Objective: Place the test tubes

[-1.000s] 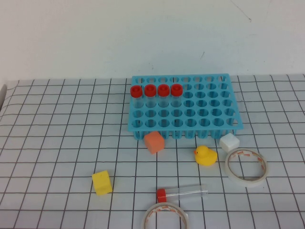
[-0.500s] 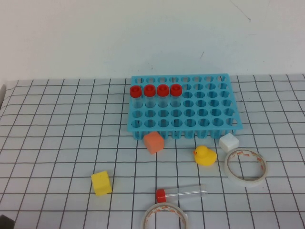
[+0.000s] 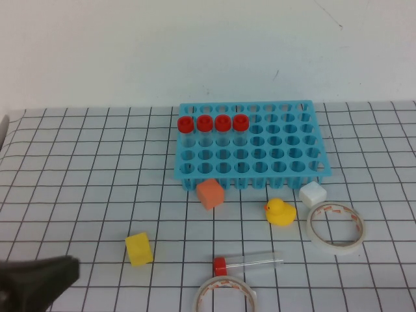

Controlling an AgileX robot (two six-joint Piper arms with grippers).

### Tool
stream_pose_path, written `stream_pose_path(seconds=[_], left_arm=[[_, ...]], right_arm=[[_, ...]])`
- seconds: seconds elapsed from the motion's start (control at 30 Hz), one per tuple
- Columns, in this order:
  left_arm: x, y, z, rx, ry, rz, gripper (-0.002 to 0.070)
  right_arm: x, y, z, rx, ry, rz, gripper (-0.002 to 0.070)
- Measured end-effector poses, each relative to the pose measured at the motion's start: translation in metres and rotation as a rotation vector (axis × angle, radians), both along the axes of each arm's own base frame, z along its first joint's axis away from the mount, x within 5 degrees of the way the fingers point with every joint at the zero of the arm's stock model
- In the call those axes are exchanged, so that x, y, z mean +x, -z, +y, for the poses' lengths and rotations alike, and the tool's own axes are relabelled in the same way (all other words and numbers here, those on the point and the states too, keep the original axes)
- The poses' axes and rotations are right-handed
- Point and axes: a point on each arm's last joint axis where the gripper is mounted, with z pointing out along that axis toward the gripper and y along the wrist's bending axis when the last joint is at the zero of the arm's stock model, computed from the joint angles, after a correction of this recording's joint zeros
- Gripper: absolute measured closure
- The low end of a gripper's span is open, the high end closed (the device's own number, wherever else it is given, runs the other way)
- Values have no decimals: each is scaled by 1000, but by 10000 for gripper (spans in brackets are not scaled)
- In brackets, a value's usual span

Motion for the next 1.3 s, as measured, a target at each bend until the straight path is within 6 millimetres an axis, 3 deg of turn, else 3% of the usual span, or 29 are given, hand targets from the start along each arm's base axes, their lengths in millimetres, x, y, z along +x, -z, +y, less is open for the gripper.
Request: stream_pose_path(seconds=[0.17, 0.37, 0.5, 0.67, 0.9, 1.13, 1.3], left_arm=[[41, -17, -6, 188, 197, 63, 677], [92, -14, -6, 289, 298, 187, 676], [110, -14, -17, 364, 372, 224, 676], [120, -21, -48, 520, 478, 219, 676], [128, -25, -107, 687, 604, 203, 676], [138, -10, -160, 805, 708, 246, 676], [147, -1, -185, 822, 672, 310, 676]], right_arm=[[-1, 2, 2, -47, -35, 5, 678], [-1, 2, 2, -89, -48, -6, 678], [-1, 2, 2, -108, -52, -12, 678], [-1, 2, 2, -131, -57, -19, 678], [-1, 2, 2, -146, -60, -24, 678], [-1, 2, 2, -150, -61, -25, 678], [-1, 2, 2, -155, -62, -27, 678]])
